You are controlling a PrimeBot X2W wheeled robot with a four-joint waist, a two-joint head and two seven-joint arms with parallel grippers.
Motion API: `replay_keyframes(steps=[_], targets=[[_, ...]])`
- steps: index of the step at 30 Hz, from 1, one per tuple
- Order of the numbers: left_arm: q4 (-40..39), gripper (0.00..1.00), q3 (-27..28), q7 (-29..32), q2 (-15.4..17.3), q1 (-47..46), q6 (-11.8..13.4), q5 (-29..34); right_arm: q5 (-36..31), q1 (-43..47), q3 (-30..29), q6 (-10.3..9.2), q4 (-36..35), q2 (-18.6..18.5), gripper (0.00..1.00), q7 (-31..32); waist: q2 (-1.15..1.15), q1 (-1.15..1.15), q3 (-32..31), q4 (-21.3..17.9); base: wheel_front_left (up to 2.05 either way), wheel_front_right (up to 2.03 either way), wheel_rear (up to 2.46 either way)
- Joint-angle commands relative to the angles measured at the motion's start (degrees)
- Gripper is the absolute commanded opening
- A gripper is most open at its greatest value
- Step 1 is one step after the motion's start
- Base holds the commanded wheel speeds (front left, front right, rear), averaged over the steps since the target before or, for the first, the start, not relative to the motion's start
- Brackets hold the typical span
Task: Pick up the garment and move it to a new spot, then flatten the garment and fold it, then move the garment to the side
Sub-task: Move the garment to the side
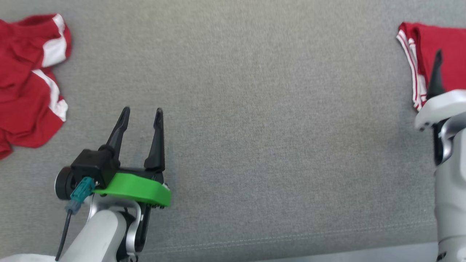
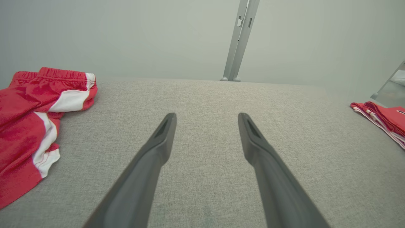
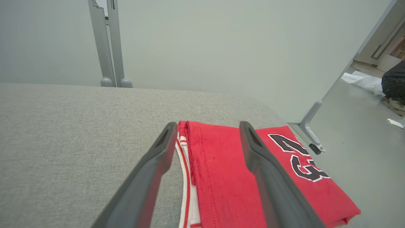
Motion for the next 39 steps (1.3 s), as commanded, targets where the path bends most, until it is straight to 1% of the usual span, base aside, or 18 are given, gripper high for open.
replay_keyframes(steps=[1,5,8,13,20,26,32,36,39], targets=[[2.0,1.00,1.1,-1.3,-0.3,2.3,0.5,-1.3,1.3,3.6,1.5,-0.11,-1.1,1.0,1.00,0.7,0.00,0.00,-9.9,4.2,0.00,0.00,0.00],[5.2,1.00,3.1,-2.8,-0.4,4.9,0.7,-3.6,4.1,7.9,4.5,-0.10,-3.5,2.9,1.00,3.4,0.00,0.00,-14.6,5.9,0.00,0.00,0.00],[7.2,1.00,4.2,-3.7,-0.2,6.6,1.1,-4.0,6.3,11.3,7.0,-0.10,-5.8,4.1,1.00,4.9,0.00,0.00,-17.1,7.1,0.00,0.00,0.00],[9.3,1.00,5.5,-4.3,0.4,8.8,1.1,-5.0,9.5,15.6,10.1,-0.11,-9.2,5.5,1.00,5.6,0.00,0.00,-20.1,8.2,0.00,0.00,0.00],[11.3,1.00,5.5,-4.8,2.2,12.3,0.2,-4.9,14.3,24.1,14.1,-0.11,-14.4,6.5,1.00,5.6,0.00,0.00,-23.4,9.5,0.00,0.00,0.00],[11.3,1.00,6.4,-5.4,2.1,14.9,-1.5,-5.7,19.1,30.6,17.5,-0.10,-18.5,6.6,1.00,6.1,0.00,0.00,-24.9,10.0,0.00,0.00,0.00],[11.8,1.00,7.0,-5.8,1.5,16.9,-3.7,-3.3,21.7,35.0,20.2,-0.10,-21.8,6.6,1.00,5.8,0.00,0.00,-25.4,9.9,0.00,0.00,0.00],[11.4,1.00,8.5,-5.8,0.3,18.3,-4.6,-0.1,20.5,37.5,20.9,-0.10,-23.0,6.6,1.00,5.6,0.00,0.00,-25.4,9.9,0.00,0.00,0.00],[12.0,1.00,8.4,-5.8,0.5,19.4,-5.8,3.1,19.3,39.1,20.6,-0.10,-23.4,6.6,1.00,5.6,0.00,0.00,-25.5,9.6,0.00,0.00,0.00]])
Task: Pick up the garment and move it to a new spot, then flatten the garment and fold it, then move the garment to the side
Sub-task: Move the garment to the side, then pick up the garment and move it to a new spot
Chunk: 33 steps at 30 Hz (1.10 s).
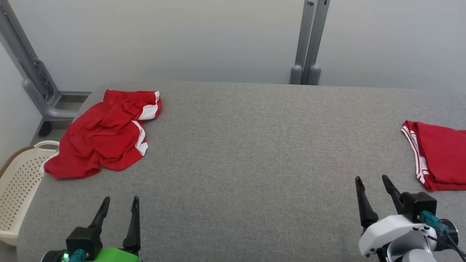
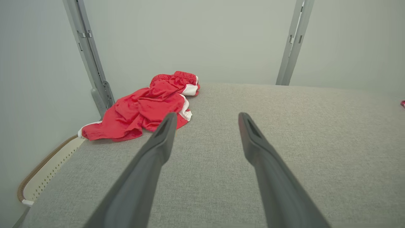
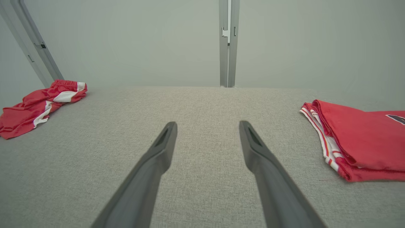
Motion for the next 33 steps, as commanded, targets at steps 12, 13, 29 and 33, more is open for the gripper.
replay_keyframes(steps=[12,13,29,33], targets=[[0.4,1.00,3.9,-0.2,-3.3,3.9,-3.2,1.7,0.4,5.2,0.2,-0.09,-0.1,-0.1,1.00,-1.7,0.00,0.01,0.5,-1.1,0.00,0.00,0.00],[0.5,1.00,4.0,-0.2,-3.4,4.1,-3.3,1.8,0.6,5.1,0.2,-0.09,0.0,-0.1,1.00,-1.8,0.00,0.01,0.6,-1.2,0.00,0.00,0.00],[2.4,1.00,3.0,1.6,-2.9,2.3,-3.1,2.1,-0.4,4.4,0.7,-0.09,0.5,-0.1,1.00,0.1,0.00,0.01,1.2,-1.6,0.00,0.00,0.00],[2.4,1.00,2.6,2.0,-2.6,2.0,-3.2,2.3,0.1,4.4,0.8,-0.09,0.5,-0.1,1.00,0.1,0.00,0.01,1.2,-1.7,0.00,0.00,0.00]])
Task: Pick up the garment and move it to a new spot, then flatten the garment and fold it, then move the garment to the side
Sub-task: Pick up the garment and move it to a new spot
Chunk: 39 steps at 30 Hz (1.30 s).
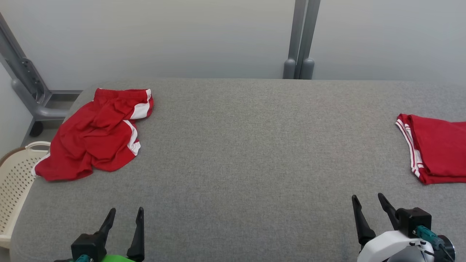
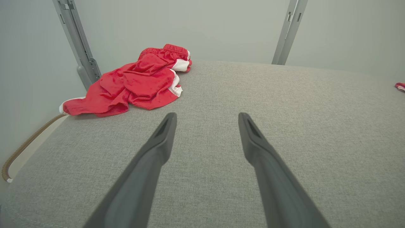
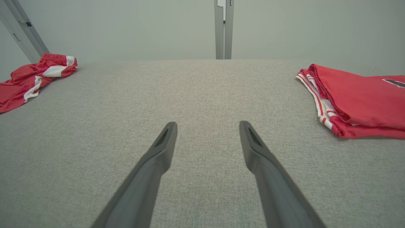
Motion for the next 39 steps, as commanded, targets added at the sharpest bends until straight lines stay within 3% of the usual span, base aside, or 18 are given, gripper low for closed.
replay_keyframes(steps=[1,12,26,39], targets=[[-0.1,1.00,0.0,0.0,0.3,-0.9,0.1,0.1,0.1,-0.1,0.1,-0.09,0.1,-0.1,1.00,-0.1,0.00,0.00,0.0,0.0,0.00,0.00,0.00],[-0.2,1.00,-0.3,0.2,0.7,-1.0,0.4,-0.5,0.6,0.1,0.3,-0.09,0.5,-0.1,1.00,-0.3,0.00,0.00,-0.2,2.1,0.00,0.00,0.00],[-0.6,1.00,0.1,1.1,2.5,0.0,0.9,-0.8,2.1,0.5,2.5,-0.09,0.9,-0.1,1.00,-0.7,0.00,0.00,0.0,11.8,0.00,0.00,0.00],[-1.7,1.00,0.1,1.9,3.9,1.1,1.2,-1.1,2.9,-0.1,4.1,-0.09,2.0,-0.1,1.00,-1.5,0.00,0.00,0.1,18.0,0.00,0.00,0.00]])
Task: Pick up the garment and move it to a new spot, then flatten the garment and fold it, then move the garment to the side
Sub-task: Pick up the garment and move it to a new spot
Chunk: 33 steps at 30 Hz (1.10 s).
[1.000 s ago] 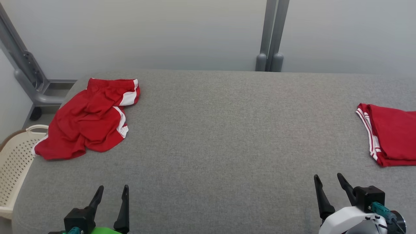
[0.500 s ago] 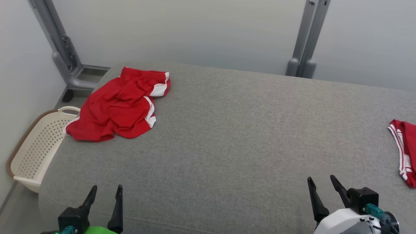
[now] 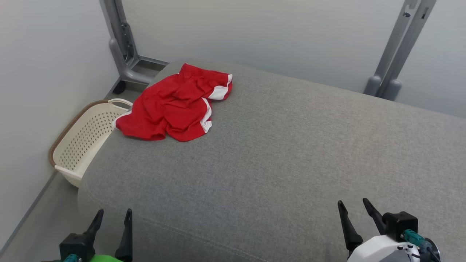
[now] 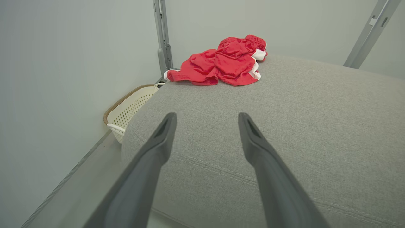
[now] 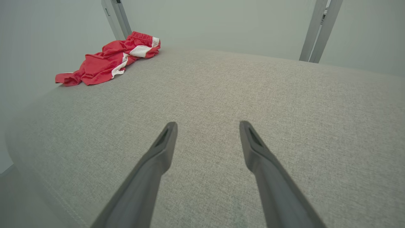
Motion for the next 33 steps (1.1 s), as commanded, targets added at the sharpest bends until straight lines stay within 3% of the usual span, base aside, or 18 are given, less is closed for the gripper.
replay_keyframes(steps=[1,14,19,22,29,33], targets=[[-0.3,1.00,0.1,0.1,0.5,0.9,0.2,-0.1,0.3,-0.3,0.1,-0.09,0.2,-0.2,1.00,-0.5,0.00,0.00,0.0,1.3,0.00,0.00,0.00],[-1.3,1.00,-0.5,1.2,0.9,0.6,0.8,-0.4,0.1,-0.7,1.3,-0.09,1.2,-0.2,1.00,-0.6,0.00,0.00,0.4,0.6,0.00,0.00,0.00],[0.5,1.00,-1.0,3.4,0.5,-2.7,-0.4,-1.3,-0.5,-0.6,1.2,-0.09,0.6,-0.2,1.00,-0.2,0.00,0.00,1.1,0.2,0.00,0.00,0.00],[3.0,1.00,-2.2,6.9,0.3,-7.3,-1.7,-1.5,-1.5,-1.3,1.3,-0.09,-0.6,-0.2,1.00,0.6,0.00,0.00,2.8,-0.1,0.00,0.00,0.00],[14.1,1.00,-4.3,19.7,0.2,-27.9,-5.8,-1.7,-5.5,-4.2,2.3,-0.09,-6.2,-0.1,1.00,4.4,0.00,0.00,10.2,-2.6,0.00,0.00,0.00],[18.1,1.00,-5.0,23.0,0.3,-36.0,-7.6,-1.2,-7.2,-5.7,3.0,-0.09,-8.9,-0.2,1.00,6.2,0.00,0.00,13.9,-4.1,0.00,0.00,0.00]])
